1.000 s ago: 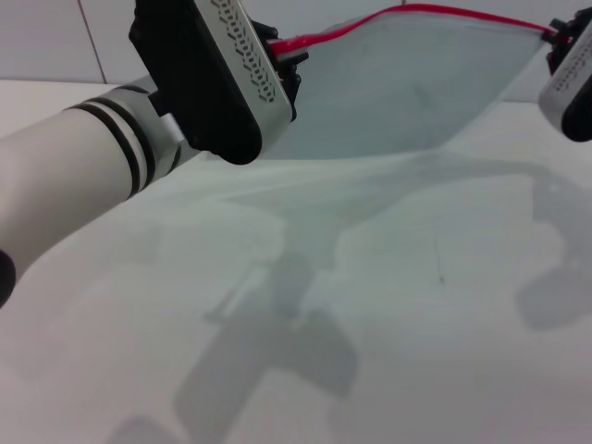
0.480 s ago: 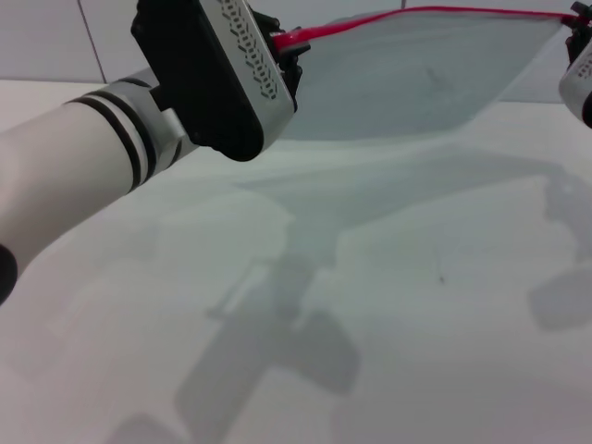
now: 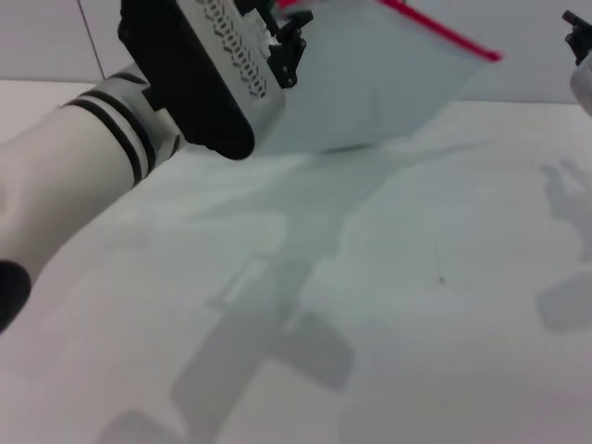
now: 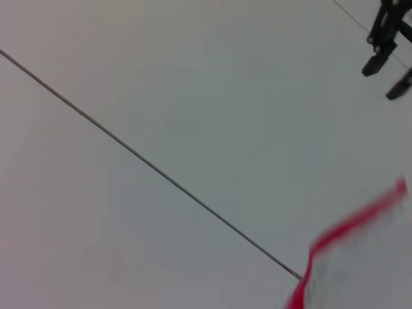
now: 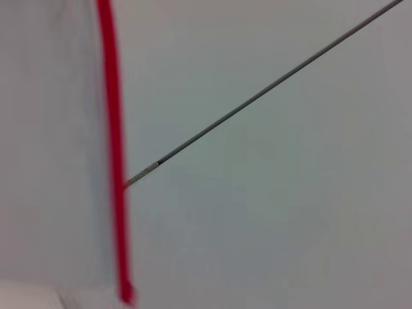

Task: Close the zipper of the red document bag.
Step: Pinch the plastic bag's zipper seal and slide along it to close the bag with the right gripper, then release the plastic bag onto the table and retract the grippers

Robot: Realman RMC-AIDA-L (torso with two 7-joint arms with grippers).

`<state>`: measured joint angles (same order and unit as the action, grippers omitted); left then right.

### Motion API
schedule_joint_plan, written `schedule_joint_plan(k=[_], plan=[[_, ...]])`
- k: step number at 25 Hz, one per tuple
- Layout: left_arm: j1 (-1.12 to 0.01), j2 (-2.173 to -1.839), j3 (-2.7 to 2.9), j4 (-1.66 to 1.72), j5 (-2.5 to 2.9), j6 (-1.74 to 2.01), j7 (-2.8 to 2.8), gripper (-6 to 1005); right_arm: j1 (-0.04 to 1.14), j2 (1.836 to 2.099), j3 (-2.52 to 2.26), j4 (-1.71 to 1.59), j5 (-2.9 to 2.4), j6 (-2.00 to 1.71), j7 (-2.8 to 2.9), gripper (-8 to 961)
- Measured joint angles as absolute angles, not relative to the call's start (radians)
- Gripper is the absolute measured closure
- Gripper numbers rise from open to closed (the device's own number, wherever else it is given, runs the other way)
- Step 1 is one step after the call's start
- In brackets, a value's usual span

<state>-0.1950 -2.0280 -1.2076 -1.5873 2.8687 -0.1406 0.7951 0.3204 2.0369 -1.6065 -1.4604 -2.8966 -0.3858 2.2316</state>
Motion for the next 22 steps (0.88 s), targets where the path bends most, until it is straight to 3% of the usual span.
schedule_joint_plan(k=[7,12,17,22], plan=[[-0.180,-2.031,-1.172,-1.515,2.838,0.064,0.790,762,0.324,2.037,-1.606,-1.439,-2.896,-0.384,2.285,501],[-0.187,-2.032,-1.170,-1.502,2.819,0.069,0.787,527,0.329,2.037,-1.609,-1.433,-2.893,-0.383,2.299,388],[-0.184,-2.032,-1.179,-1.501,2.748,0.074,0.767,294,0.322,2.037,-1.633,-1.431,-2.890,-0.343,2.388,368],[-0.184,-2.030,-1.207,-1.430,2.519,0.201,0.756,198,0.251,2.038,-1.735,-1.394,-2.888,-0.081,2.582,377]])
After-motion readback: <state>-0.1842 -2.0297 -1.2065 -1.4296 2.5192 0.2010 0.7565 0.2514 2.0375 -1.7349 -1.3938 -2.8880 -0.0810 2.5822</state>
